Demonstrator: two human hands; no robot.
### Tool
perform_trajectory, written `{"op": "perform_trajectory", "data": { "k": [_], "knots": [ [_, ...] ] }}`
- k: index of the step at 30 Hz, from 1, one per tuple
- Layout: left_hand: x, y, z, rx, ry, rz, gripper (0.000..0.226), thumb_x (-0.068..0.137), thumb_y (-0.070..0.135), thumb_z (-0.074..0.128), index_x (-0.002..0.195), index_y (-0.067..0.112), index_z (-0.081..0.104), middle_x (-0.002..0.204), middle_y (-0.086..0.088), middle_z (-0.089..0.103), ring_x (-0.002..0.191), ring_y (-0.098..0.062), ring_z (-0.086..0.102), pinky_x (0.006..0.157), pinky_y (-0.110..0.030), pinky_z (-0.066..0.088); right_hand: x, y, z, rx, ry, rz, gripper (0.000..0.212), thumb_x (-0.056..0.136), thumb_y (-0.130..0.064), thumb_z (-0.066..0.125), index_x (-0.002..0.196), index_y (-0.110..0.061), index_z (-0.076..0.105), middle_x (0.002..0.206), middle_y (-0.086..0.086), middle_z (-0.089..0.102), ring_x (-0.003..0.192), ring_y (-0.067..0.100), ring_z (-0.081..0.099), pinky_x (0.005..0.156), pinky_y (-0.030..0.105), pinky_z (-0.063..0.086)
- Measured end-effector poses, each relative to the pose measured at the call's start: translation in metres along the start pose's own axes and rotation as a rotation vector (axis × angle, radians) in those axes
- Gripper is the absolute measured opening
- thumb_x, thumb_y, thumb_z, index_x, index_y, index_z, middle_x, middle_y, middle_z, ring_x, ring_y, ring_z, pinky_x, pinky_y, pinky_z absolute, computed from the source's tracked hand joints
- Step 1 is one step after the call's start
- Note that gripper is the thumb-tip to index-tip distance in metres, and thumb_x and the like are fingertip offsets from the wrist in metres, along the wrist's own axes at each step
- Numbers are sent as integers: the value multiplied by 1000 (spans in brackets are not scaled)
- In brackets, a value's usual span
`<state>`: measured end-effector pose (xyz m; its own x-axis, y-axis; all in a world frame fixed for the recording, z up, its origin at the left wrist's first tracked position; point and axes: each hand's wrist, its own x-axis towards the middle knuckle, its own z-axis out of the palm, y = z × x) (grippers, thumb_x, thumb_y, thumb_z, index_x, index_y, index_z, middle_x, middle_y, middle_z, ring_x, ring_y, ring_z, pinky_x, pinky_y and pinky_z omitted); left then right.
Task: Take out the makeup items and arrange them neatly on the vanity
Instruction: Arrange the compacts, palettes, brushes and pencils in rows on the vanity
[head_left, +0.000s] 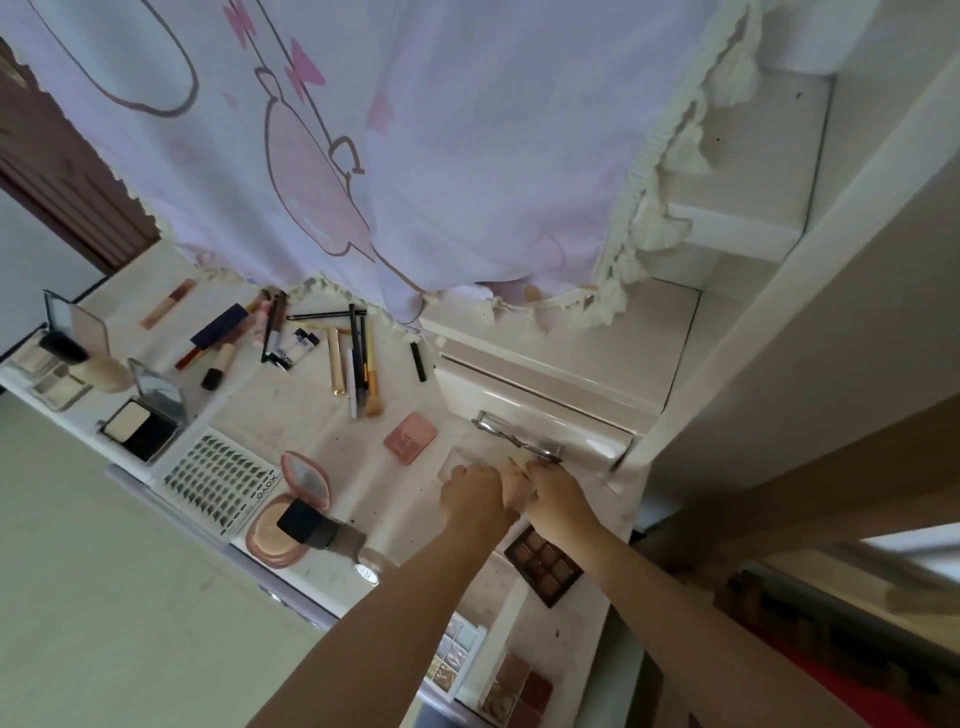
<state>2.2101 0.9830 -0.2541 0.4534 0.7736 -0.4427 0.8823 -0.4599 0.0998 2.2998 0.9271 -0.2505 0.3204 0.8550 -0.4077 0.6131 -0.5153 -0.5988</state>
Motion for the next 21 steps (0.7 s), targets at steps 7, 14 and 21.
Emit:
{"op": "perform_trajectory", "data": {
  "k": [7,14,21],
  "knots": [
    [-1,1,4,-103,7,-28,45,85,40,59,117,8,53,119,-7,53,114,-22,46,91,-30,46,-1,2,1,-91,-15,-53,41,93,-8,42,134,-9,39,135,13,43,119,21,48,92,19,36],
    [-6,0,2,-76,11,-2,63,86,53,52,126,4,45,122,-10,52,112,-22,50,88,-30,45,-28,22,-6,-236,164,-222,26,89,-7,50,113,-5,59,118,9,58,108,21,55,91,24,42],
    [-21,-10,6,-44,85,68,58,91,49,46,130,6,40,125,-9,49,116,-22,46,91,-31,43,-69,57,-13,15,505,102,27,90,-20,55,111,-3,55,104,9,56,95,18,55,77,23,42]
  ]
}}
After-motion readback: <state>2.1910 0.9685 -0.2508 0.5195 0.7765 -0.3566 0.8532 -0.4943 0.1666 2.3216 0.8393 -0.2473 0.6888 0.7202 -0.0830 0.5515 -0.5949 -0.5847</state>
